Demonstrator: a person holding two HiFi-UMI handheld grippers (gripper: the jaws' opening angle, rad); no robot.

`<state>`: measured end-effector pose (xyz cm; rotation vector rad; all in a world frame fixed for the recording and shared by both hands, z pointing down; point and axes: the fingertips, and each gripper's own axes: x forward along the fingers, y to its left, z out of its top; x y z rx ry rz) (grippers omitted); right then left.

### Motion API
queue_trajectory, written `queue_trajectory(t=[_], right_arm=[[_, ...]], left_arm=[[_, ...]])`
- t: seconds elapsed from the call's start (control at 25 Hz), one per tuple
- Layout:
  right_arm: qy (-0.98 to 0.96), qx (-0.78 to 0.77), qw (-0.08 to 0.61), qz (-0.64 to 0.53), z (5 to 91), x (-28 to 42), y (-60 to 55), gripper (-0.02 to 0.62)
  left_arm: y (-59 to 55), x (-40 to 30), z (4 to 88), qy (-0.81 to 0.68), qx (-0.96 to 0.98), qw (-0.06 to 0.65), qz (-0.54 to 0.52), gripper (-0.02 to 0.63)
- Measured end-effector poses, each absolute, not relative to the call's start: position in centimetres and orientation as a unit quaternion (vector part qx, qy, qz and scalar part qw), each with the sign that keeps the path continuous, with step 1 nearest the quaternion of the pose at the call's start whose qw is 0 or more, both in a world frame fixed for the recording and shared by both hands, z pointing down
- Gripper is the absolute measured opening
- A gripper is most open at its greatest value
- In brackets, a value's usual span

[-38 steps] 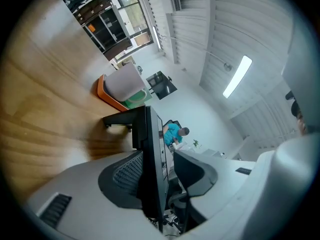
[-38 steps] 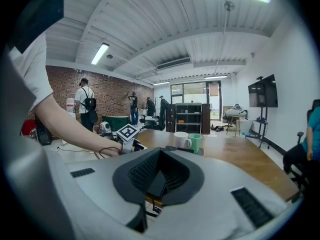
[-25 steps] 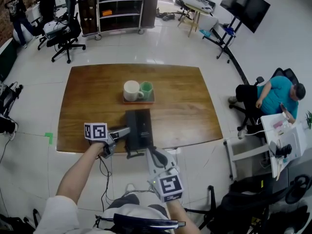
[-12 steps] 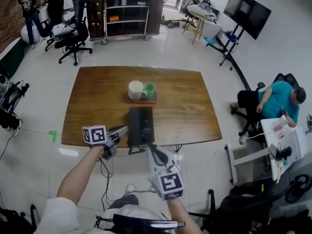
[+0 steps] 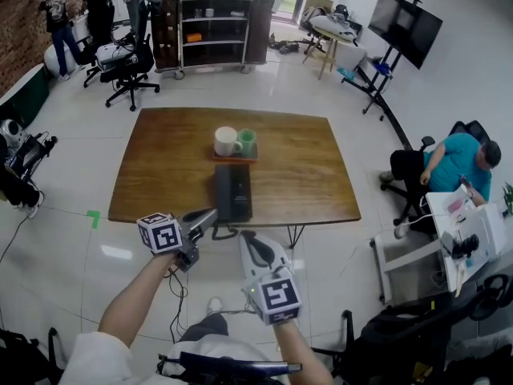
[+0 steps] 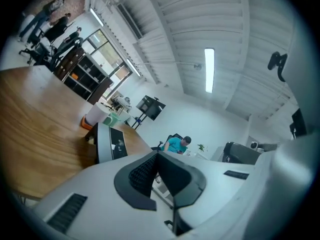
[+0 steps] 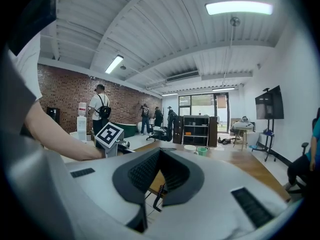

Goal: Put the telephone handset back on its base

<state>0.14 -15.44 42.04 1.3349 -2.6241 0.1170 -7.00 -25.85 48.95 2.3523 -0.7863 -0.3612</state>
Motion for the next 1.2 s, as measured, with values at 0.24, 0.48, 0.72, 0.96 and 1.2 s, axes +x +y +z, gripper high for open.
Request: queue_trajectory(t=[0.24, 0.48, 0.72, 0.96, 1.2], right_arm=[[-0.891, 0.446, 0.089, 0.023, 40.9, 1.0, -11.4, 0.005], [-0.898, 0.433, 0.076, 0.013, 40.0, 1.3, -6.9, 0.005], [-0.905, 0.420, 0.068, -0.004, 39.1, 1.9, -1.6, 0.003], [-0.912, 0.408, 0.041, 0.004, 38.4, 1.8, 3.6, 0.005], [-0.916, 0.399, 0.033, -0.004, 37.8, 2.3, 8.2, 0.004]], left_arm=[[-19.6, -4.9, 43.9, -0.309, 0.910, 0.232, -0.148, 0.003], [-11.7, -2.9, 39.3, -0.322, 0.925, 0.138, -0.145, 0.003], [-3.8, -1.5, 36.5, -0.353, 0.924, 0.067, -0.133, 0.003], [2.8, -1.0, 35.1, -0.382, 0.914, 0.033, -0.133, 0.003], [7.9, -0.8, 34.2, -0.396, 0.907, 0.027, -0.139, 0.003]])
